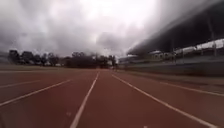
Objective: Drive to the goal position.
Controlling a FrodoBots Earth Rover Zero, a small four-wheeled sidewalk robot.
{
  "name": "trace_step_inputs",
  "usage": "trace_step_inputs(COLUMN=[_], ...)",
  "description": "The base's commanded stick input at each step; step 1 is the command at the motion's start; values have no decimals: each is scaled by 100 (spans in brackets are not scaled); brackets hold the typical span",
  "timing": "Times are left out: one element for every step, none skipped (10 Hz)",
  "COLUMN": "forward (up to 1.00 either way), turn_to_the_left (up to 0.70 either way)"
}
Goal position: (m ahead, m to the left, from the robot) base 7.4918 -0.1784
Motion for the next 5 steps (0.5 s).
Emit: trace_step_inputs(forward=[67, 67, 67, 67, 67], turn_to_the_left=[0, 0, 0, 0, 0])
